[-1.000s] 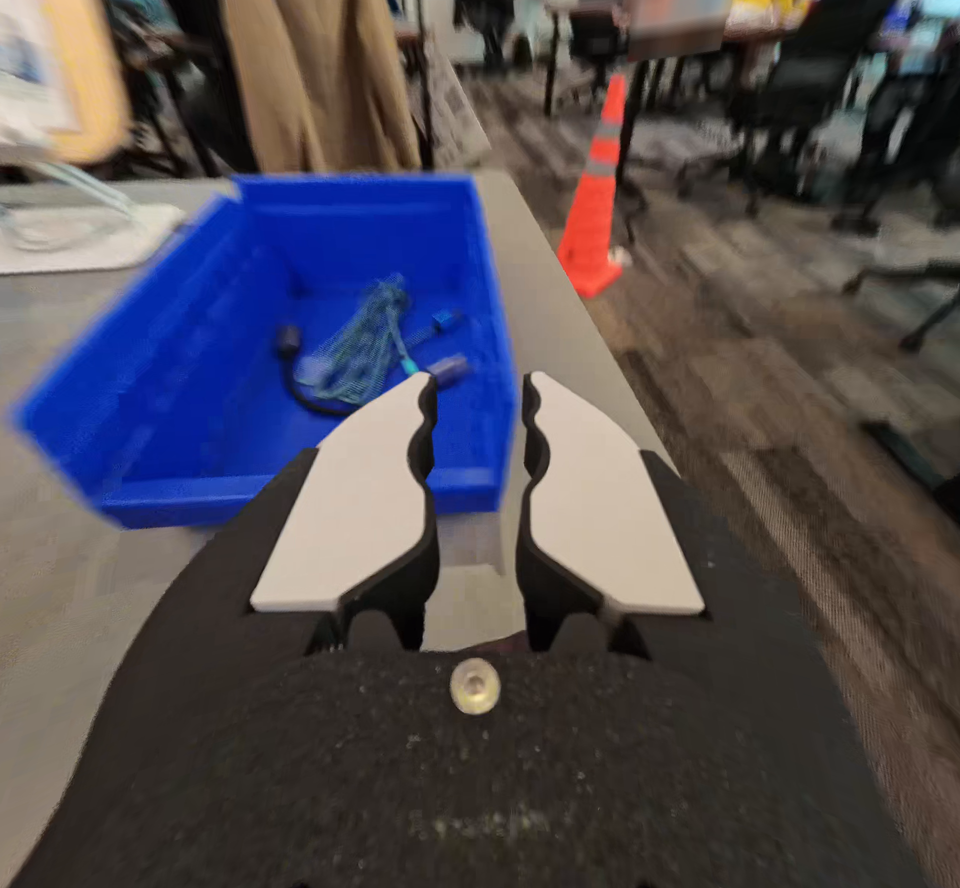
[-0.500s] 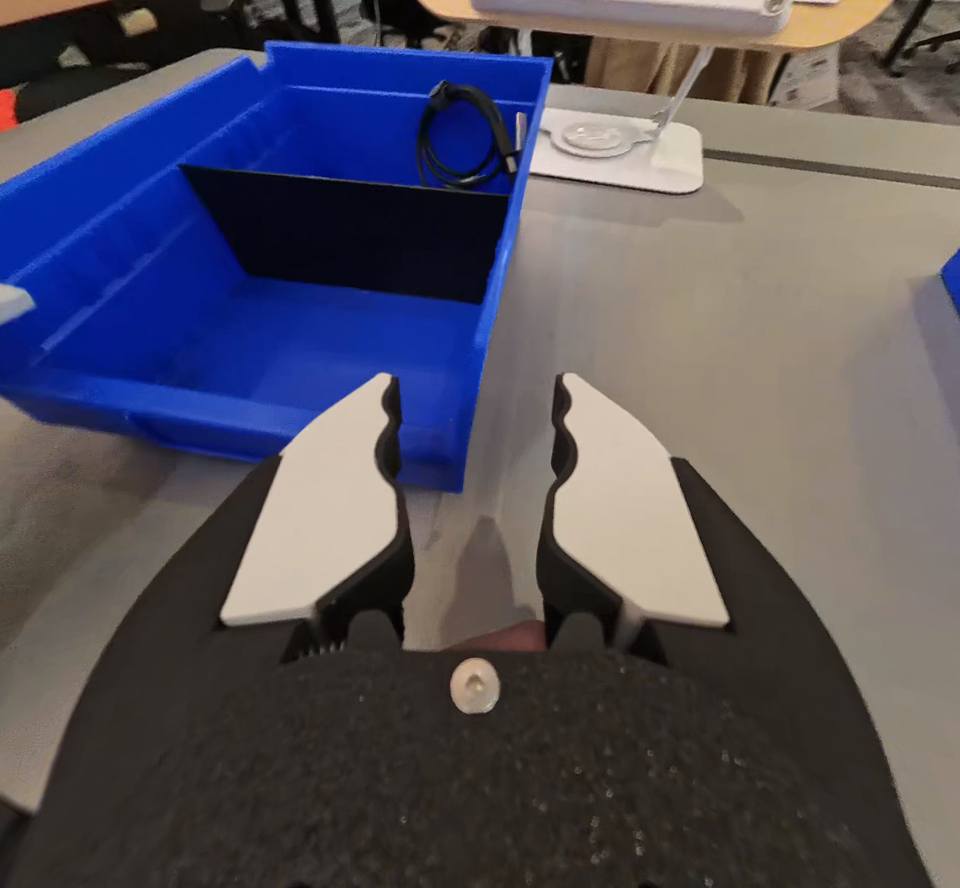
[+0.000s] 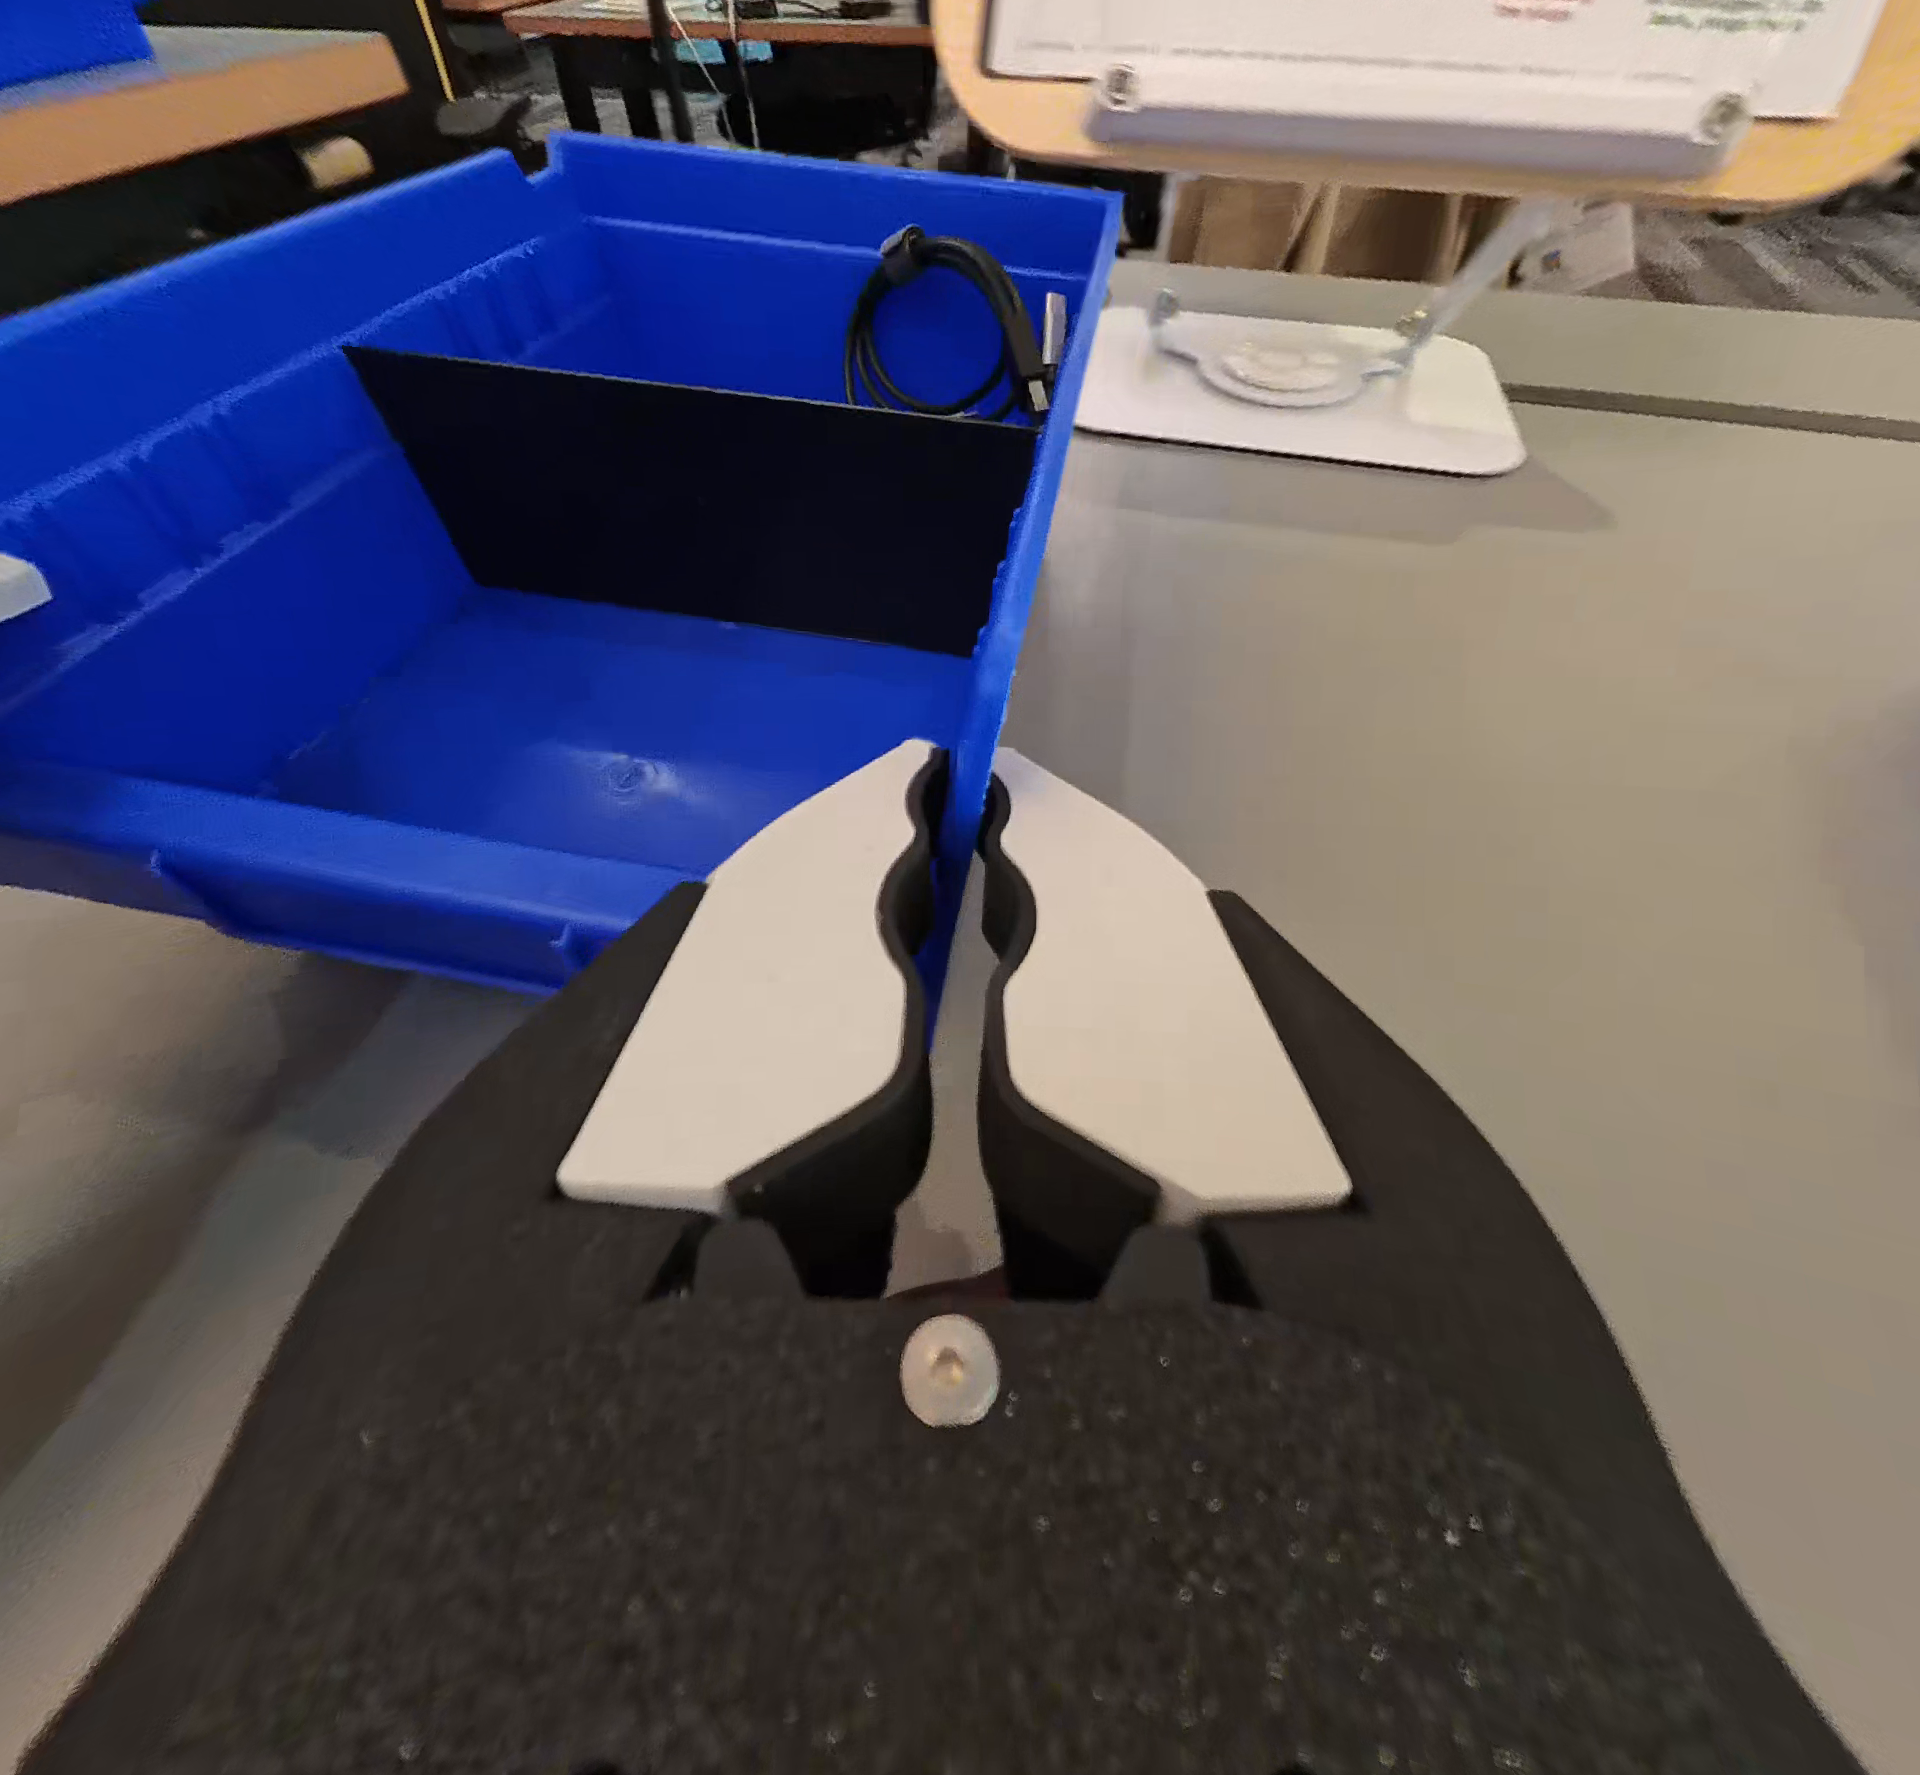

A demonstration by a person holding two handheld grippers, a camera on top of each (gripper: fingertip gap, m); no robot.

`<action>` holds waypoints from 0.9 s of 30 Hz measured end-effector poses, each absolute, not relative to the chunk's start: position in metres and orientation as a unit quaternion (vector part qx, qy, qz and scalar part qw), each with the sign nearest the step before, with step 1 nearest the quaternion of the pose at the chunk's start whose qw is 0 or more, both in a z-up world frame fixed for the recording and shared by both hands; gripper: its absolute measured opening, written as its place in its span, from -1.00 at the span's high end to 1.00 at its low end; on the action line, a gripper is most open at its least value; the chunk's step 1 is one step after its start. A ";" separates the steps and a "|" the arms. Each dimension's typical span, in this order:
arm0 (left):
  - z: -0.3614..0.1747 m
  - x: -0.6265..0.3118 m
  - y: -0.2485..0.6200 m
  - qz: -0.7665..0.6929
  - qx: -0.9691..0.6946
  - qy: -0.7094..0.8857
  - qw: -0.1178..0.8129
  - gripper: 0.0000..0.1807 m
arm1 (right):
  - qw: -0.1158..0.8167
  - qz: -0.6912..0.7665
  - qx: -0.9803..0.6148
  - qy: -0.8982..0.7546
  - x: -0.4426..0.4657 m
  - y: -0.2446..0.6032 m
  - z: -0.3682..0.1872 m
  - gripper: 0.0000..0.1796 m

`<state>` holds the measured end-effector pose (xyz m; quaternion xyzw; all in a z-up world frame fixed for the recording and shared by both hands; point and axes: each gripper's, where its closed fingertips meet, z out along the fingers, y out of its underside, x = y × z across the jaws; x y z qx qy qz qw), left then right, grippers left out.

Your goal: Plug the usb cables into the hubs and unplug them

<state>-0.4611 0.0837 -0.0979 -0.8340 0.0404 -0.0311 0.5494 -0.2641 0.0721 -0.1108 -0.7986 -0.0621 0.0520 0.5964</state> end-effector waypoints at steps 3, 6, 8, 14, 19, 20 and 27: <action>-0.090 -0.502 0.090 -0.017 -0.831 0.044 0.555 0.98 | 0.600 0.064 -0.795 -0.072 -0.305 0.077 -0.105 0.95; -0.088 -0.539 0.097 -0.016 -0.832 0.051 0.553 0.98 | 0.598 0.071 -0.795 -0.079 -0.344 0.084 -0.101 0.95; -0.091 -0.558 0.101 -0.015 -0.832 0.061 0.551 0.98 | 0.595 0.073 -0.796 -0.082 -0.364 0.086 -0.102 0.94; -0.122 -0.591 0.112 -0.021 -0.835 0.061 0.547 0.97 | 0.566 0.062 -0.816 -0.093 -0.397 0.090 -0.127 0.93; -0.125 -0.601 0.116 -0.030 -0.832 0.044 0.553 0.84 | 0.554 0.077 -0.823 -0.098 -0.409 0.093 -0.132 0.86; -0.124 -0.607 0.116 -0.004 -0.829 0.033 0.558 0.63 | 0.551 0.093 -0.823 -0.102 -0.411 0.091 -0.132 0.79; -0.063 -0.574 0.068 -0.059 -0.786 0.002 0.615 0.34 | 0.551 0.155 -0.804 -0.159 -0.350 0.042 -0.098 0.49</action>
